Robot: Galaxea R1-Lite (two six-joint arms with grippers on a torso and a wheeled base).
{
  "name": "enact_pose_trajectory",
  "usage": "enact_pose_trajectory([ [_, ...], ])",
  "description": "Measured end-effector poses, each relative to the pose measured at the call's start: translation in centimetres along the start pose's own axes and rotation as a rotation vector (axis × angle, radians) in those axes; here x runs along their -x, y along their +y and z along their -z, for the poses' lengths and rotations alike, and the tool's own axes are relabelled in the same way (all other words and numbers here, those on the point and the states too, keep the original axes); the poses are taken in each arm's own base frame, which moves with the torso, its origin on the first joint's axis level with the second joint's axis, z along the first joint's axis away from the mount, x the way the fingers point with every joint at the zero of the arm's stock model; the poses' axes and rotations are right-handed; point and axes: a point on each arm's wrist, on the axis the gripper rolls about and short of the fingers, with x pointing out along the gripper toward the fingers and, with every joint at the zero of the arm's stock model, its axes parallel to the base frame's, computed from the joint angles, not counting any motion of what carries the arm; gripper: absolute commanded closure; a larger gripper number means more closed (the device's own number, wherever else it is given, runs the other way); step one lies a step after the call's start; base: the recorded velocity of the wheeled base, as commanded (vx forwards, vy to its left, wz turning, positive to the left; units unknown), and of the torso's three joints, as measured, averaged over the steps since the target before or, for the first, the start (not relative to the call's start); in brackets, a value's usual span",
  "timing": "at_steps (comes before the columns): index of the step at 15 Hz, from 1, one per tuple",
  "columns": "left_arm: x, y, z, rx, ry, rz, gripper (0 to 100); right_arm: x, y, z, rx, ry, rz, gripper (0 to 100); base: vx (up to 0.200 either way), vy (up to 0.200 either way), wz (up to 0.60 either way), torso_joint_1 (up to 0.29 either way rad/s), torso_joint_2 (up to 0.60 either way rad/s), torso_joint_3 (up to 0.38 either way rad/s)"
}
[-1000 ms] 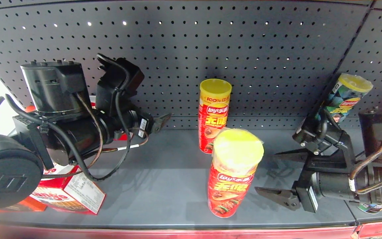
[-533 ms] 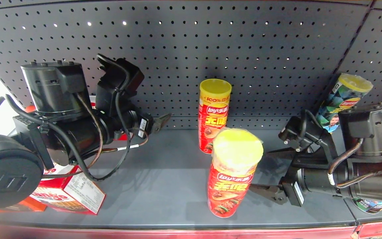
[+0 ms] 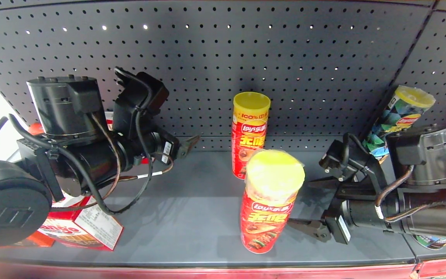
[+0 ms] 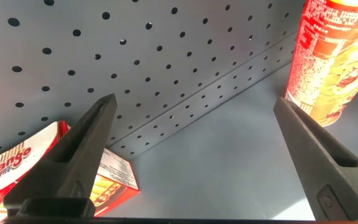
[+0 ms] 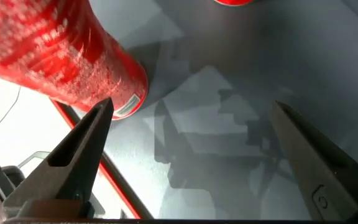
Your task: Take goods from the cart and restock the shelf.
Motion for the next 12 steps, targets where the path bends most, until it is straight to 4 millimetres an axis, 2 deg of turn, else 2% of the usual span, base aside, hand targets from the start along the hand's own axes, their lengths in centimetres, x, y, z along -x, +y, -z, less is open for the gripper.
enact_pose_trajectory([
  [7, -0.01, 0.27, 0.14, 0.0, 0.003, -0.008, 0, -1.03, 0.15, -0.38, 0.008, -0.013, -0.01, 0, 0.0, 0.0, 0.0, 0.0, 0.0, 0.0],
  [12, 0.22, 0.31, 0.27, 0.0, 0.004, -0.009, 0, -0.78, -0.07, -0.67, 0.009, -0.04, 0.015, 0, 0.0, 0.0, 0.0, 0.0, 0.0, 0.0],
])
